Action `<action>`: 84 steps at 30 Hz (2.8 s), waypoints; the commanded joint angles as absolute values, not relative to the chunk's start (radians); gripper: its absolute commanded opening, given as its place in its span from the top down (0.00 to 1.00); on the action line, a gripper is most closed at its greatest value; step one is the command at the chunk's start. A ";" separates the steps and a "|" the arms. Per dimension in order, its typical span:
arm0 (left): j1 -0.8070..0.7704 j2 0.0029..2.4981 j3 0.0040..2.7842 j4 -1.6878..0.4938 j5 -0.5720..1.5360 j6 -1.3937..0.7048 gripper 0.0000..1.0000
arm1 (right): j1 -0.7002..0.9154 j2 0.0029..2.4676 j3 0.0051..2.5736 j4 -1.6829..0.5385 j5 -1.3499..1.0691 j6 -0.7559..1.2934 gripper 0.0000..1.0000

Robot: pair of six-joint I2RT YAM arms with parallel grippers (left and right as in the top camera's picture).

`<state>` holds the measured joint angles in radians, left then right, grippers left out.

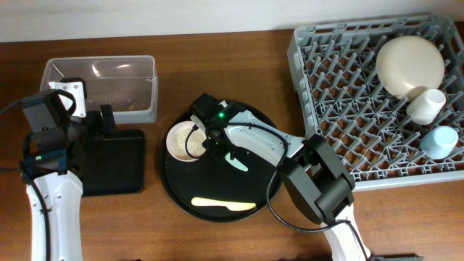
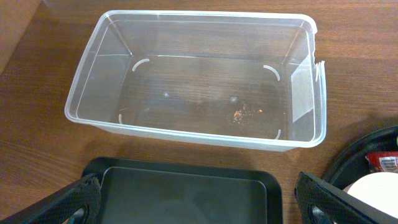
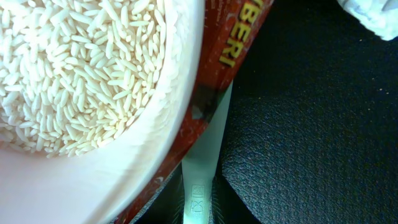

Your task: Sort waste into correct bins and load items into the dishwasher rack

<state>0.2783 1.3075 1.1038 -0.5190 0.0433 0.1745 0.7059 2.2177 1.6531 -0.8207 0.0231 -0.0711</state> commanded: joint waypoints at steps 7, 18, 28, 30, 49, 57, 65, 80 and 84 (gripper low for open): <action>0.283 1.309 1.125 -0.518 0.037 0.162 0.01 | 0.711 2.220 1.623 -0.839 0.151 -0.071 0.83; 0.283 1.309 1.125 -0.518 0.037 0.162 0.01 | 0.679 2.217 1.697 -0.910 0.195 -0.070 0.83; 0.283 1.309 1.125 -0.518 0.037 0.162 0.01 | 0.672 2.216 1.812 -0.969 0.186 -0.070 0.83; 0.283 1.309 1.125 -0.518 0.037 0.162 0.01 | 0.672 2.217 1.810 -0.988 0.123 -0.071 0.74; 0.283 1.309 1.125 -0.518 0.037 0.162 0.01 | 0.672 2.236 1.662 -0.763 0.012 -0.086 0.58; 0.283 1.309 1.125 -0.518 0.037 0.162 0.01 | 0.665 2.252 1.652 -0.765 0.000 -0.104 0.69; 0.283 1.309 1.125 -0.518 0.037 0.162 0.01 | 0.586 2.233 1.654 -0.791 0.011 -0.096 0.82; 0.283 1.309 1.125 -0.518 0.037 0.162 0.01 | 0.547 2.164 1.690 -0.823 0.111 -0.097 0.82; 0.283 1.309 1.125 -0.518 0.037 0.162 0.01 | 0.547 2.156 1.690 -0.826 0.144 -0.097 0.82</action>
<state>0.2783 1.3075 1.1038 -0.5194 0.0433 0.1745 0.5465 2.1937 1.6726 -0.8242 0.0902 -0.1043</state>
